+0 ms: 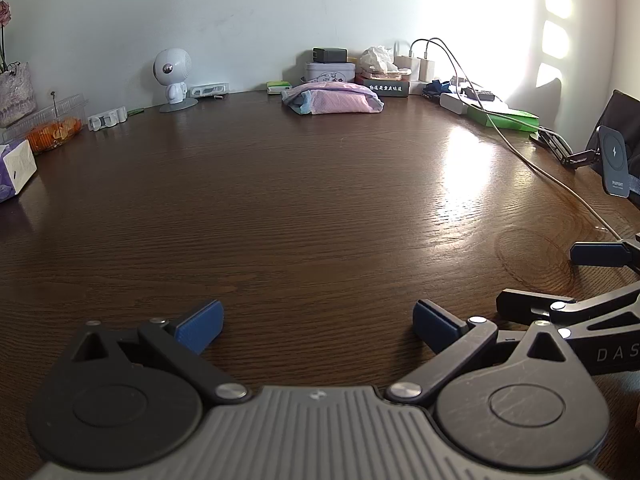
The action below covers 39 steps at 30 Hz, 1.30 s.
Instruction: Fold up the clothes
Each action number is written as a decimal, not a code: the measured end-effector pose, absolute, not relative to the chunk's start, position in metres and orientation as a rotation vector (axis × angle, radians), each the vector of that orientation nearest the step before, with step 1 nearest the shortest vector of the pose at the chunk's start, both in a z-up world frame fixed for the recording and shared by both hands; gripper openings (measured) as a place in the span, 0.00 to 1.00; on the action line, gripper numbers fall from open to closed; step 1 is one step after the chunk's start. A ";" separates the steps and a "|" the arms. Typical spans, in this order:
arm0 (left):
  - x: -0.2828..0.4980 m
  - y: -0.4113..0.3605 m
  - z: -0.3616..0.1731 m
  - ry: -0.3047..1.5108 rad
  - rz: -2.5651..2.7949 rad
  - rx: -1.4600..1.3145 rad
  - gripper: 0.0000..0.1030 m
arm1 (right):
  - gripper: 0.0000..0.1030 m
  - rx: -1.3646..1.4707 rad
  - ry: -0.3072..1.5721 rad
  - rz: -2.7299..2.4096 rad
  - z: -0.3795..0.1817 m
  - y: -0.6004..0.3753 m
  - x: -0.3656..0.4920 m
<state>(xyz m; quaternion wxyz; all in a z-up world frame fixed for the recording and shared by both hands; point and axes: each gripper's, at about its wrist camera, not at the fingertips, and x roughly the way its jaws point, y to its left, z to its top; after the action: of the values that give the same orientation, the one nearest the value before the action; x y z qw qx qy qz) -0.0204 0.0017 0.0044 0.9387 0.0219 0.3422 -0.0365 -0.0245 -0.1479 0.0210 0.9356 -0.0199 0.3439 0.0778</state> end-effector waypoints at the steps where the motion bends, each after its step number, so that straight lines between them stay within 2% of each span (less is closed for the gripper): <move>1: -0.020 0.002 0.004 0.699 -0.072 0.044 0.99 | 1.00 -0.041 0.703 0.159 0.021 -0.148 -0.024; 39: -0.019 0.001 0.005 0.700 -0.037 0.032 0.99 | 1.00 -0.031 0.705 0.126 0.022 -0.147 -0.021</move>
<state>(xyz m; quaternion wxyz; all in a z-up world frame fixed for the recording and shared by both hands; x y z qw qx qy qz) -0.0185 0.0005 0.0052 0.9391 0.0156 0.3428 -0.0180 -0.0211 -0.1469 0.0223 0.9364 -0.0153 0.3452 0.0618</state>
